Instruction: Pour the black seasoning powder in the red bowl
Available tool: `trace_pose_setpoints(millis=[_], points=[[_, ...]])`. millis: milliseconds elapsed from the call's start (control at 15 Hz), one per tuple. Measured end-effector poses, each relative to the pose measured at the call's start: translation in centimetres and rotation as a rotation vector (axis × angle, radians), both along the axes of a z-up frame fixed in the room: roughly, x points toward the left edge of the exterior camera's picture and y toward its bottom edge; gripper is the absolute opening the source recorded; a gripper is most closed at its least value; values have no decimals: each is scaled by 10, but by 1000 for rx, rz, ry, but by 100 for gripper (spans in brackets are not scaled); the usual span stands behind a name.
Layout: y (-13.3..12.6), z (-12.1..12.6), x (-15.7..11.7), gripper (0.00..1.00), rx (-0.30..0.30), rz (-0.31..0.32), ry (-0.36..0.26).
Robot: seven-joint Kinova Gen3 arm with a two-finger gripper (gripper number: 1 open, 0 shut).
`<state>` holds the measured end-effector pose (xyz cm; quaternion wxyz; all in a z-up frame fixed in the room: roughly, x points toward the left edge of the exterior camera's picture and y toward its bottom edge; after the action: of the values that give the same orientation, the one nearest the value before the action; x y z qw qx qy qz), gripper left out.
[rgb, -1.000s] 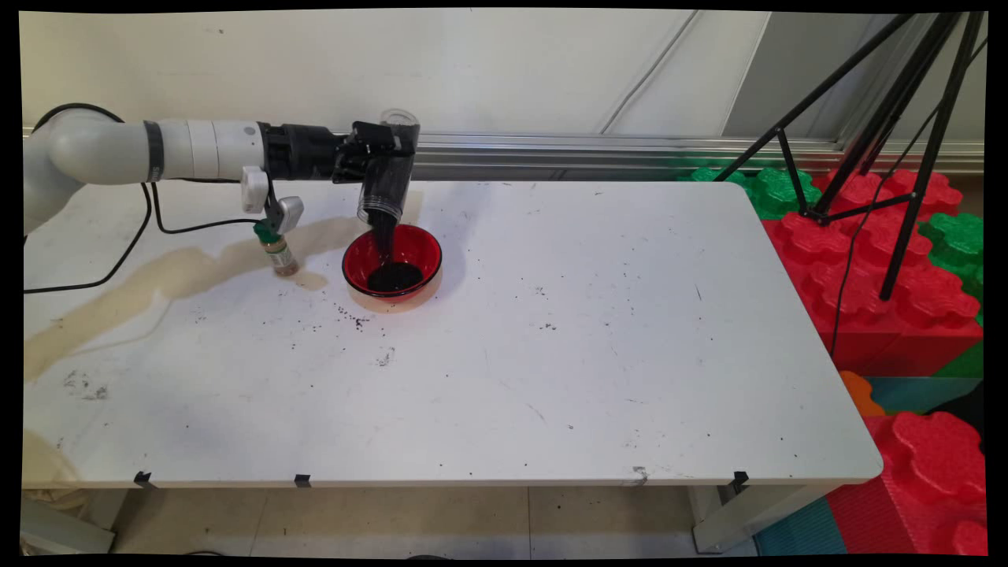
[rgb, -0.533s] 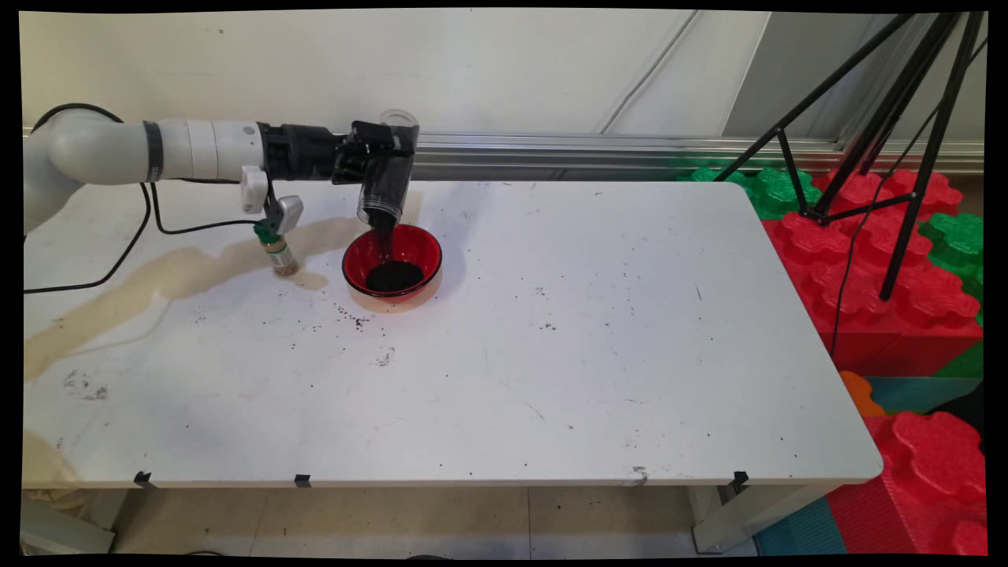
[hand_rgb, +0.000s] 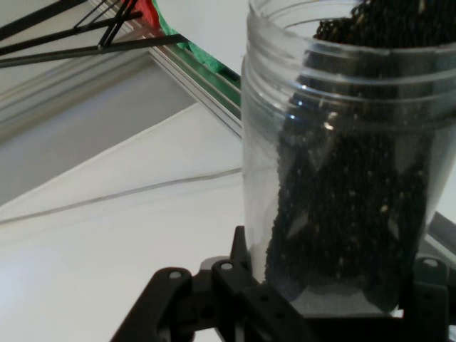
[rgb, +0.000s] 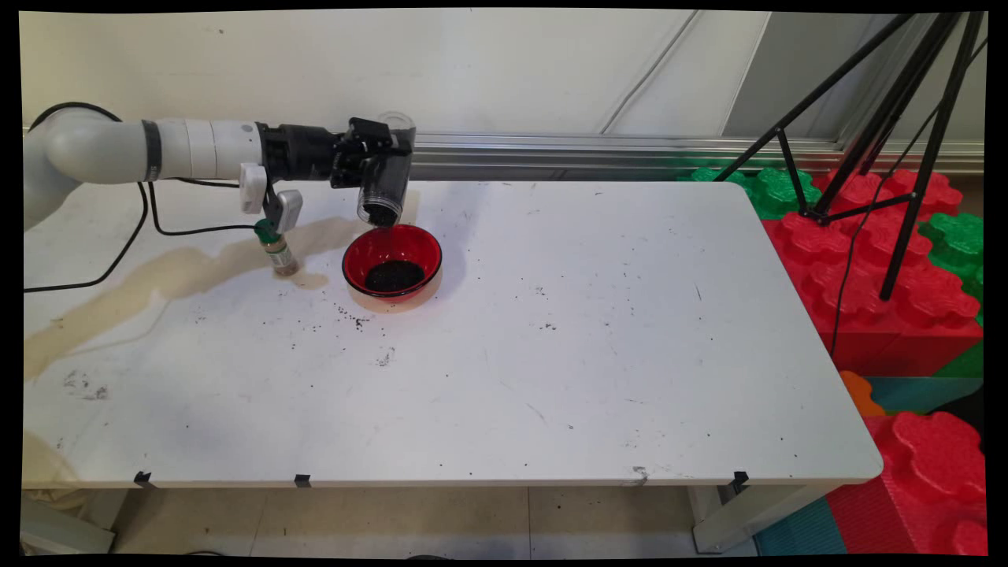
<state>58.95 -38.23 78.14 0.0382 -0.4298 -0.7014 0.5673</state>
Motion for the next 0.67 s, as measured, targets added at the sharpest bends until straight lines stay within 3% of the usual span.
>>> trace_pose_setpoints(millis=[667], points=[[-1,3,5,0,120,82,136]])
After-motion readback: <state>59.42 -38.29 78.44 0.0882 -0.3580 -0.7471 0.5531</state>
